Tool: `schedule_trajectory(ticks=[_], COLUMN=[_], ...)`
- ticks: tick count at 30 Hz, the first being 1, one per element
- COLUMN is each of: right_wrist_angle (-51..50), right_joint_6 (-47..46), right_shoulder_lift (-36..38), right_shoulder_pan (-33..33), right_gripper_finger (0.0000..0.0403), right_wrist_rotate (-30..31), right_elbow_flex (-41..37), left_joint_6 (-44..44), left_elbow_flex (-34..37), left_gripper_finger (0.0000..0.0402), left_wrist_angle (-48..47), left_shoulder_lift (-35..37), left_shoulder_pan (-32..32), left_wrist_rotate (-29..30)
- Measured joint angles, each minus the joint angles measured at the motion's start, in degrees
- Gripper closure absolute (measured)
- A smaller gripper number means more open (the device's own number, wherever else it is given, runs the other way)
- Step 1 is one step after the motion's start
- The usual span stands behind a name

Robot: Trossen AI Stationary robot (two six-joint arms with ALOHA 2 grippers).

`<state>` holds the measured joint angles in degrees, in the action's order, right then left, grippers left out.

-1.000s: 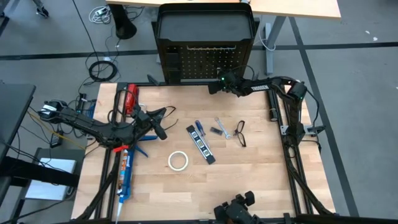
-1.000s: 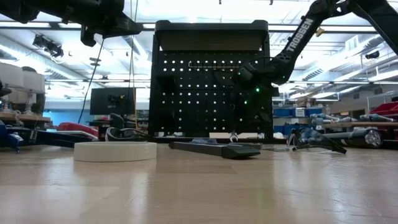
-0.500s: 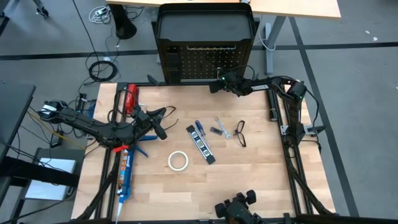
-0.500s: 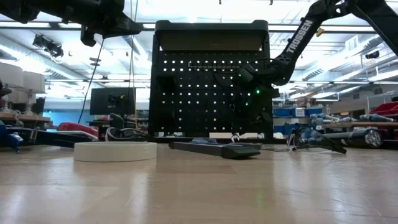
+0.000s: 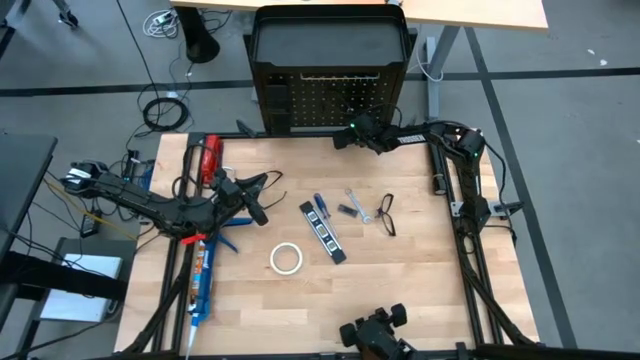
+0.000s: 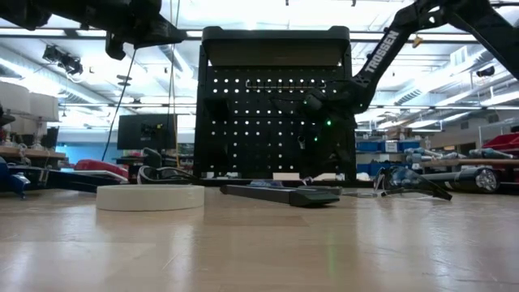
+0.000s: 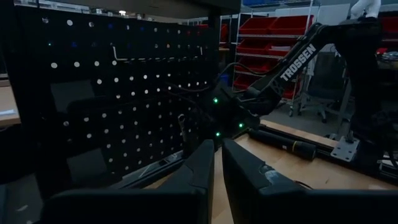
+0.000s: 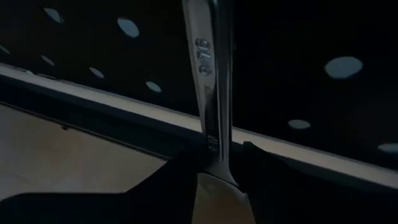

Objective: Hang tools onto peg board
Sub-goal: Unhang the wrench from the black pegboard

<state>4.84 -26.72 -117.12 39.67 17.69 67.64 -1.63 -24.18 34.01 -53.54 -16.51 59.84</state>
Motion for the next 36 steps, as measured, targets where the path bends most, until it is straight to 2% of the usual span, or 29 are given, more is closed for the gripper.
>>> schedule_trajectory(ticks=[5, 12, 24, 36], right_wrist_angle=[-2.29, -1.85, -2.63, -6.32], right_joint_6=[-0.73, -0.67, -0.27, 4.95], right_shoulder_lift=[0.28, 0.45, 1.60, 4.74], right_shoulder_pan=[-0.21, -0.29, -2.08, 1.42], right_gripper_finger=[0.0293, 0.0374, 0.0367, 0.0372], right_wrist_rotate=[0.89, 0.03, -1.25, -16.82], right_elbow_flex=[0.41, 0.41, 0.52, 0.28], left_joint_6=[1.50, 1.60, 1.46, 1.75], left_elbow_flex=[0.00, 0.00, 0.00, 0.00], left_gripper_finger=[0.0365, 0.0365, 0.0365, 0.0365], left_wrist_angle=[1.29, 1.38, 2.19, 1.88], left_shoulder_lift=[0.02, 0.02, 0.02, 0.02], left_shoulder_pan=[-0.15, -0.15, -0.52, -1.33], left_wrist_rotate=[0.06, 0.08, 0.13, 0.15])
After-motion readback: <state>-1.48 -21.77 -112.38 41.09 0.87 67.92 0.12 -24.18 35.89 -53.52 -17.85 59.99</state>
